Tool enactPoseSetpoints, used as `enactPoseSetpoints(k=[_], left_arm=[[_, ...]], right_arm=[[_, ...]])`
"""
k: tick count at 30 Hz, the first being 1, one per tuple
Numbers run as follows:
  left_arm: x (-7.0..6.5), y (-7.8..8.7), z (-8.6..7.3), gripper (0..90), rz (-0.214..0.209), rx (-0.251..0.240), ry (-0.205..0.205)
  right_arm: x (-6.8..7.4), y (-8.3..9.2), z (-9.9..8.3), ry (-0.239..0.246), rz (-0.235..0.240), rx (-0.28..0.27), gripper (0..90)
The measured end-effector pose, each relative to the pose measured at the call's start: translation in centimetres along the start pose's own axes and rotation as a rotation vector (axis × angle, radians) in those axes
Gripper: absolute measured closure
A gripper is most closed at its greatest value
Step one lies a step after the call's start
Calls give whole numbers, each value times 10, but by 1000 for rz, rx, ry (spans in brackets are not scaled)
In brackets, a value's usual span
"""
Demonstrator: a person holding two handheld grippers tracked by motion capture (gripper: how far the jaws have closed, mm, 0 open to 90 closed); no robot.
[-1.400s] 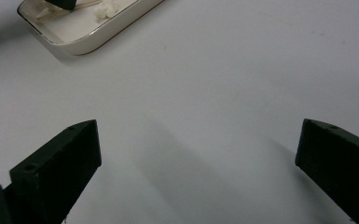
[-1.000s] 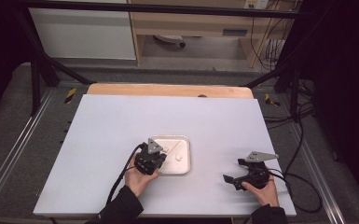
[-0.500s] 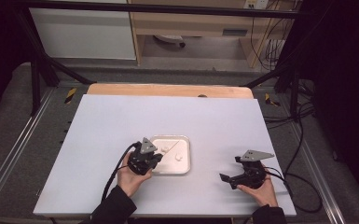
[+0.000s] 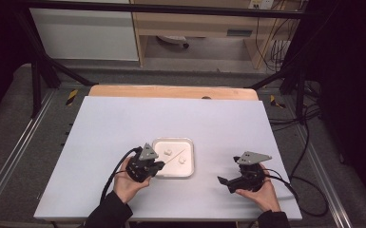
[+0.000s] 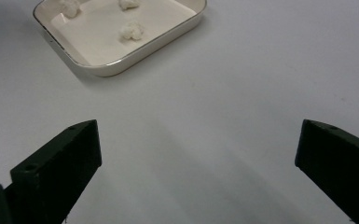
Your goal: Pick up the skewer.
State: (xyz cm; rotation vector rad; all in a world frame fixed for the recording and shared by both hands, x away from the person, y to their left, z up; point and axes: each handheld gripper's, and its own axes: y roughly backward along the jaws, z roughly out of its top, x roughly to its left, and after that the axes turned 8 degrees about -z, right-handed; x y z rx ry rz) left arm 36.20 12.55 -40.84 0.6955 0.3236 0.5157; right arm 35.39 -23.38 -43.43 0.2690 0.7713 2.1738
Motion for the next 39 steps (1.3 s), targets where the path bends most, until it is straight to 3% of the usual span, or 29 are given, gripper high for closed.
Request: enactPoseSetpoints(k=[13, 16, 21, 25, 28, 30, 36, 39], left_arm=[[-1, -3, 3, 885, -48, 31, -44], [-3, -2, 5, 885, -56, 33, -61], [-4, -2, 8, 885, -64, 47, -78], [-6, -4, 9, 884, -79, 60, -89], [-9, -5, 12, 885, -87, 74, -110], [-11, -6, 15, 885, -89, 79, -117], [-20, -7, 25, 885, -100, 88, -155], [-23, -8, 30, 885, -101, 102, -172]], right_arm=[[27, -10, 20, 174, -25, 21, 16], [37, -14, 27, 251, -33, 23, 20], [45, -14, 35, 316, -46, 8, 26], [49, -15, 37, 336, -42, 13, 26], [55, -15, 41, 406, -57, 11, 39], [56, -15, 42, 418, -62, 9, 47], [67, -15, 49, 548, -87, -5, 101], [69, -15, 51, 574, -84, -7, 123]])
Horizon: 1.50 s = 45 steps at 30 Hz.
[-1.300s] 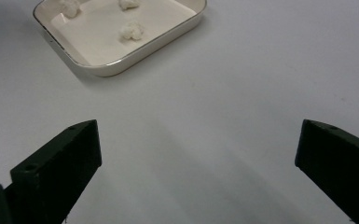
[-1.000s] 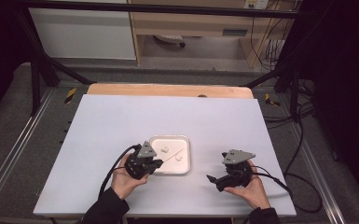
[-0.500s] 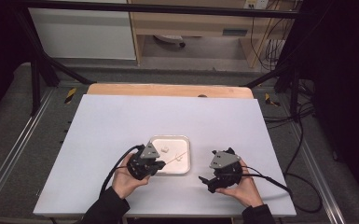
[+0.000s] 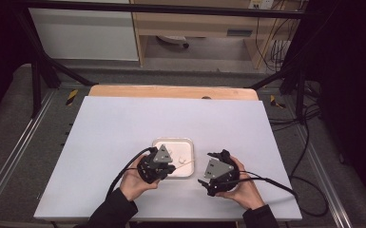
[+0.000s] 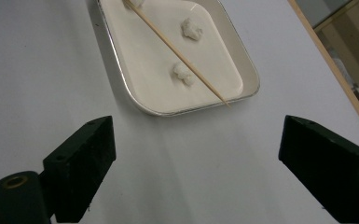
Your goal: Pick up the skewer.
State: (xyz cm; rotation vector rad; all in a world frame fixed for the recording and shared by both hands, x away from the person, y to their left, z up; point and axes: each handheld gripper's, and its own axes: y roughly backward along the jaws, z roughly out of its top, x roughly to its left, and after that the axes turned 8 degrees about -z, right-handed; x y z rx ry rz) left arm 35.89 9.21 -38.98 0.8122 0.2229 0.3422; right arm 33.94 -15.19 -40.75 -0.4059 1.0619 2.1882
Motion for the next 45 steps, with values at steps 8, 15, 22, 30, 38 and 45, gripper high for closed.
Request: enactPoseSetpoints(k=[8, 15, 22, 30, 38, 45], left_arm=[[-3, -5, 13, 885, -13, 20, -24], [-8, -11, 23, 885, -23, 40, -41], [-11, -15, 29, 885, -32, 57, -58], [-13, -19, 35, 885, -47, 58, -56], [-15, -24, 37, 884, -56, 68, -56], [-17, -28, 39, 885, -63, 78, -65]], right_arm=[[0, -4, 8, 143, 1, -13, 225], [1, -8, 12, 249, -3, -21, 327], [3, -10, 11, 349, -5, -30, 435], [3, -9, 13, 422, -8, -23, 542], [5, -12, 11, 488, -1, -20, 648], [7, -14, 9, 532, 19, -8, 727]])
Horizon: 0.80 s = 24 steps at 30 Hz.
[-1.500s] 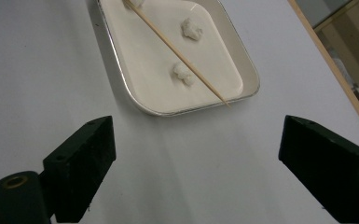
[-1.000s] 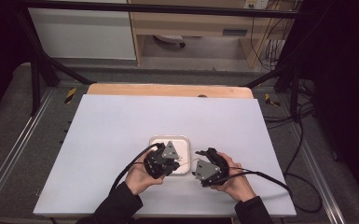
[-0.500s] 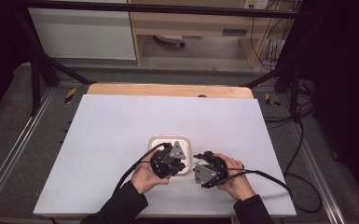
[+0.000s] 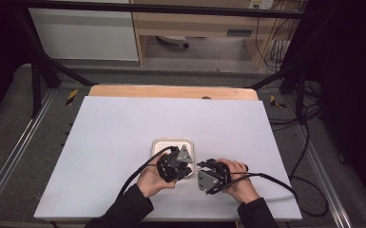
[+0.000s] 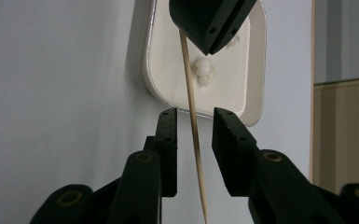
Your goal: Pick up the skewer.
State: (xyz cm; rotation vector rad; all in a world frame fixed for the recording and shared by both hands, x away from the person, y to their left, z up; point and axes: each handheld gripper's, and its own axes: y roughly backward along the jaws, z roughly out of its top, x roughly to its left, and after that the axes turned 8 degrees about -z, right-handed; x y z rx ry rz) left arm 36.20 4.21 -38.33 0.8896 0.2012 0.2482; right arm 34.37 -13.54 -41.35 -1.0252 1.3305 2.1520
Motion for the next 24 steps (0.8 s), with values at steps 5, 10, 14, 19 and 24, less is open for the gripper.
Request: enactPoseSetpoints(k=[5, 10, 14, 19, 24], left_arm=[[-1, -1, 0, 885, -9, 0, -2], [0, -1, 0, 885, -15, 4, -2], [1, -1, 0, 885, -19, 8, -1], [1, -2, 0, 883, -24, 9, 0], [3, -1, 0, 876, -25, 7, 3]], right_arm=[[1, -1, 0, 30, 17, -2, 775], [1, 0, -1, 40, 29, -6, 838], [0, 1, -1, 48, 34, -14, 871], [1, 3, -1, 77, 39, -15, 883], [2, 3, -1, 79, 38, -12, 886]])
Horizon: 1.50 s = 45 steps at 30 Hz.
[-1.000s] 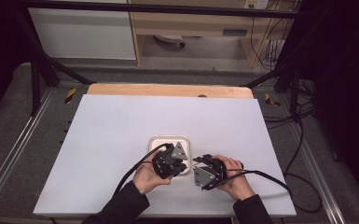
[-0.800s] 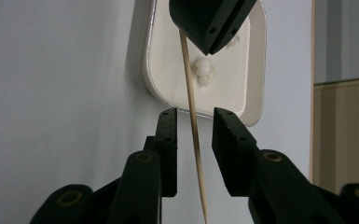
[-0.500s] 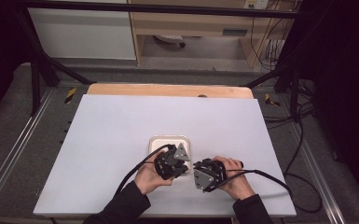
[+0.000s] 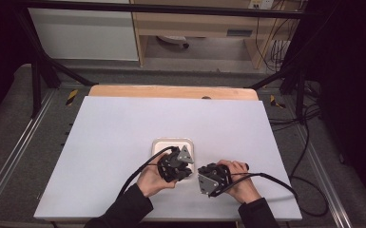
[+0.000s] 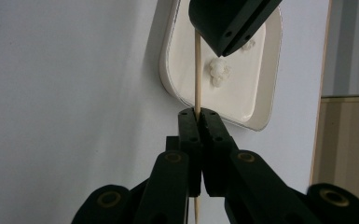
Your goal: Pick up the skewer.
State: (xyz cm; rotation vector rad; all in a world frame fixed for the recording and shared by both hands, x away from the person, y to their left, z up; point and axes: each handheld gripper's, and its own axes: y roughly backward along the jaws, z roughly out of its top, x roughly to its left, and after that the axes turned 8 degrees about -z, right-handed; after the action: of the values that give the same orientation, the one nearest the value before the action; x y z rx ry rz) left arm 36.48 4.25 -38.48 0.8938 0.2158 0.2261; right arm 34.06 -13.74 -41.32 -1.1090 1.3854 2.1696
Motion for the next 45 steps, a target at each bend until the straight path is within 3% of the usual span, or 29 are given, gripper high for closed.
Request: enactPoseSetpoints(k=[3, 7, 11, 16, 22, 27, 38, 42, 45], left_arm=[[3, 4, -1, 800, 2, 9, 13], [8, 7, -3, 683, 2, 60, 38], [10, 7, -3, 646, -2, 85, 49], [9, -1, -2, 694, -13, 150, 38], [8, -6, 0, 801, -27, 190, 34], [6, -11, 2, 870, -22, 206, 18], [0, -12, 1, 885, 19, 223, -17], [-1, -10, -1, 886, 31, 219, -24], [0, -6, -5, 886, 43, 202, -11]], right_arm=[[-1, 0, -1, 15, -4, 11, 886], [-2, 2, -2, 25, -12, 33, 885], [-2, 1, -1, 43, -9, 46, 886], [-1, 0, 0, 42, -6, 51, 886], [-1, 1, 0, 49, -4, 57, 885], [-1, 0, 1, 62, -2, 56, 885], [-1, -1, 2, 60, 0, 49, 883], [-2, 0, 2, 16, -7, 39, 855], [-4, 3, 0, -64, -8, 27, 754]])
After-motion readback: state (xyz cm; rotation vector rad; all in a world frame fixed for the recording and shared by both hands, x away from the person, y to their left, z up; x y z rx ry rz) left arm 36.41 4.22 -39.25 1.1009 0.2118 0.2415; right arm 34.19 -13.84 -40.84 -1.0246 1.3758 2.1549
